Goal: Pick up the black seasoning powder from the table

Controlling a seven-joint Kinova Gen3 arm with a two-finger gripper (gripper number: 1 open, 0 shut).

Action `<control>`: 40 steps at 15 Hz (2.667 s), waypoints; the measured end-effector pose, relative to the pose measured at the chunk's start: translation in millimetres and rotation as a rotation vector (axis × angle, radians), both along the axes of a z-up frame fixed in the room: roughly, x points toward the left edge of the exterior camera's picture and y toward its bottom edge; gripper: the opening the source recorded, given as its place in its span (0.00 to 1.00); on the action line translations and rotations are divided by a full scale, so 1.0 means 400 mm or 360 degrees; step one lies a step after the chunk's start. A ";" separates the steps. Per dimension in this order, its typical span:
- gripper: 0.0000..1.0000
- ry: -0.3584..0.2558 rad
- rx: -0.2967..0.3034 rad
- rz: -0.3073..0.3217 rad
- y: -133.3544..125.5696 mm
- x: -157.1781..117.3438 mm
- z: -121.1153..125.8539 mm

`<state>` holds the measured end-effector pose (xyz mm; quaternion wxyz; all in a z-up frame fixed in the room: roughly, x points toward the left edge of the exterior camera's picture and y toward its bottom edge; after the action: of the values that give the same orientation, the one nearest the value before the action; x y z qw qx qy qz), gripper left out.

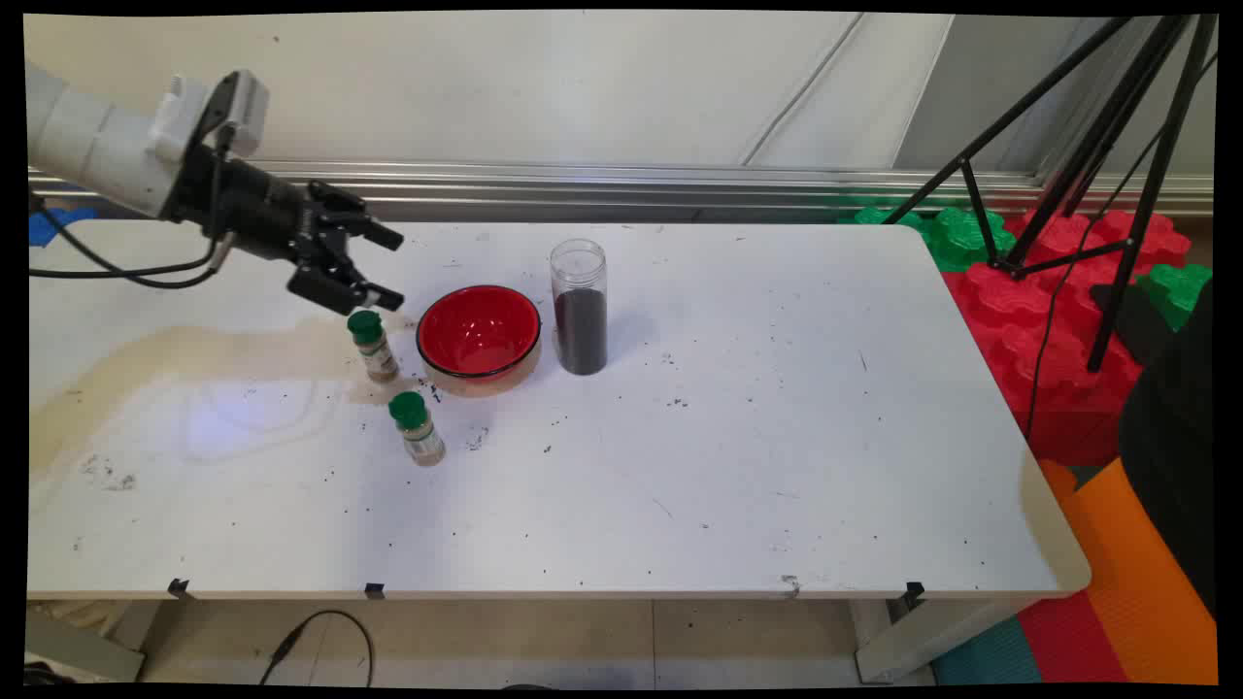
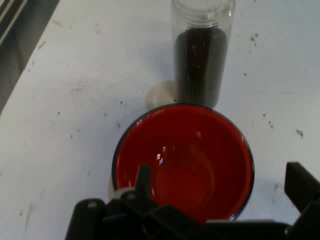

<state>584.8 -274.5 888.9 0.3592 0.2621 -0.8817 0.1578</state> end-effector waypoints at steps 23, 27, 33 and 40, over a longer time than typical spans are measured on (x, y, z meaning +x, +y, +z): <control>1.00 0.0344 -0.0128 -0.0049 -0.160 -0.143 -0.172; 1.00 0.0392 -0.0138 -0.0057 -0.180 -0.164 -0.217; 1.00 0.0431 -0.0156 -0.0077 -0.204 -0.191 -0.266; 1.00 0.0450 -0.0184 -0.0097 -0.238 -0.220 -0.319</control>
<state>496.6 -369.6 761.4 0.4989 0.2337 -0.8192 0.1590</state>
